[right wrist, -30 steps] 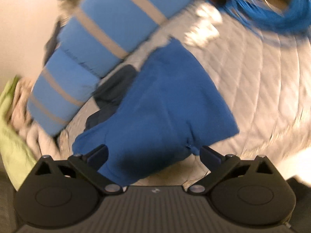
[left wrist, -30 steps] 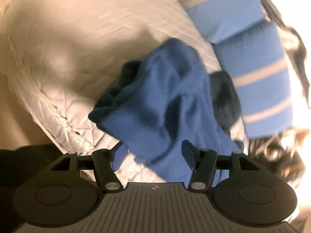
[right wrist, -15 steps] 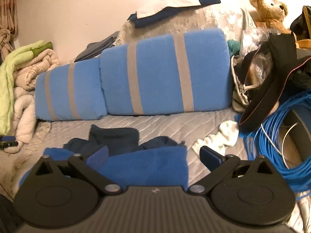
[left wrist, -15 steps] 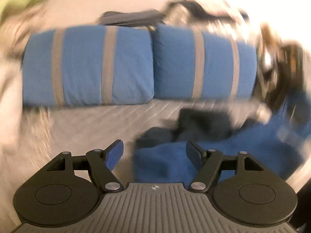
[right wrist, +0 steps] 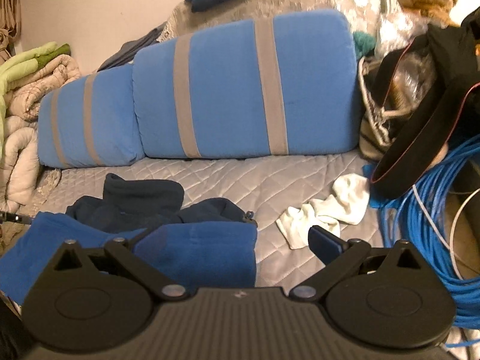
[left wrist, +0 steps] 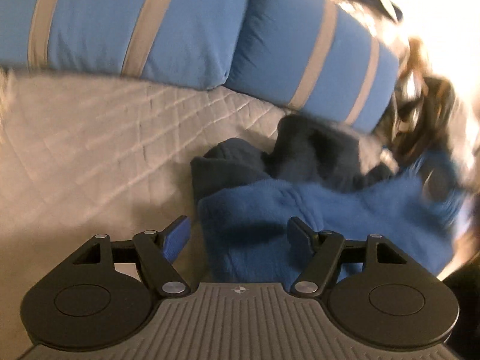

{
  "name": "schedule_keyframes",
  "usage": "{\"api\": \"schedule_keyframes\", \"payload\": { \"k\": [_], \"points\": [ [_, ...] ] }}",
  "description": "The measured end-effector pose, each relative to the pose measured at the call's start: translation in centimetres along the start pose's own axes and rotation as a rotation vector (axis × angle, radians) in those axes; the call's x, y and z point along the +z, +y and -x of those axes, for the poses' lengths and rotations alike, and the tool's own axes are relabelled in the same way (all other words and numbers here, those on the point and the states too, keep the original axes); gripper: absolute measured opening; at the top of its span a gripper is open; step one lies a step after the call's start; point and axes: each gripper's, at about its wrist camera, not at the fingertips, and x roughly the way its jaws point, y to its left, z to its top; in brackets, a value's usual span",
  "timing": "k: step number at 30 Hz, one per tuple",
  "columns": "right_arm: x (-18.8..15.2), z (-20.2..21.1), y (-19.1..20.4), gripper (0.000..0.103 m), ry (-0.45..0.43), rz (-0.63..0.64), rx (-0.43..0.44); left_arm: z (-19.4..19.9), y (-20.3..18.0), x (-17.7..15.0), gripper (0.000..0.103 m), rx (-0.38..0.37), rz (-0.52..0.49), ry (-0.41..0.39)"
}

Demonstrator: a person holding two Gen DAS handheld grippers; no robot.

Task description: Fold clothes

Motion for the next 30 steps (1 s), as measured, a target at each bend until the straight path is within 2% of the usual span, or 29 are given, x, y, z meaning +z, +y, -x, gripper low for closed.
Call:
{"api": "schedule_keyframes", "payload": {
  "k": [4, 7, 10, 15, 16, 17, 18, 19, 20, 23, 30],
  "points": [
    [0.0, -2.6, -2.0, 0.103, 0.047, -0.065, 0.061, -1.3, 2.3, 0.6, 0.069, -0.057, 0.141, -0.01],
    [-0.1, -4.4, -3.6, 0.103, 0.088, -0.115, 0.104, -1.9, 2.6, 0.8, 0.056, -0.071, 0.161, -0.016],
    [-0.3, -5.7, -4.6, 0.102, 0.111, -0.111, 0.141, -2.0, 2.5, 1.0, 0.055, -0.074, 0.167, -0.009],
    [-0.8, -7.7, -4.5, 0.097, 0.152, -0.08, 0.258, -1.9, 2.5, 1.3, 0.053, -0.091, 0.169, -0.005],
    [-1.0, -8.1, -4.3, 0.089, 0.163, -0.071, 0.271, -2.0, 2.6, 1.3, 0.046, -0.092, 0.172, -0.002],
    [-1.2, -8.6, -4.0, 0.075, 0.179, -0.064, 0.283, -2.1, 2.7, 1.4, 0.034, -0.095, 0.18, 0.002],
    [-1.3, -8.8, -3.9, 0.064, 0.183, -0.065, 0.289, -2.1, 2.8, 1.4, 0.029, -0.098, 0.185, 0.005],
    [-1.4, -8.9, -3.7, 0.042, 0.183, -0.068, 0.294, -2.0, 2.6, 1.4, 0.022, -0.095, 0.18, 0.003],
    [-1.4, -9.0, -3.5, 0.03, 0.184, -0.071, 0.298, -2.0, 2.5, 1.4, 0.018, -0.093, 0.176, 0.0],
    [-1.2, -7.6, -2.8, 0.016, 0.14, -0.026, 0.285, -0.9, 1.5, 1.3, 0.015, -0.074, 0.117, -0.032],
    [2.2, -2.8, -1.9, 0.012, -0.002, 0.018, 0.343, 4.5, -1.0, 2.8, 0.014, -0.127, -0.05, -0.17]
  ]
}}
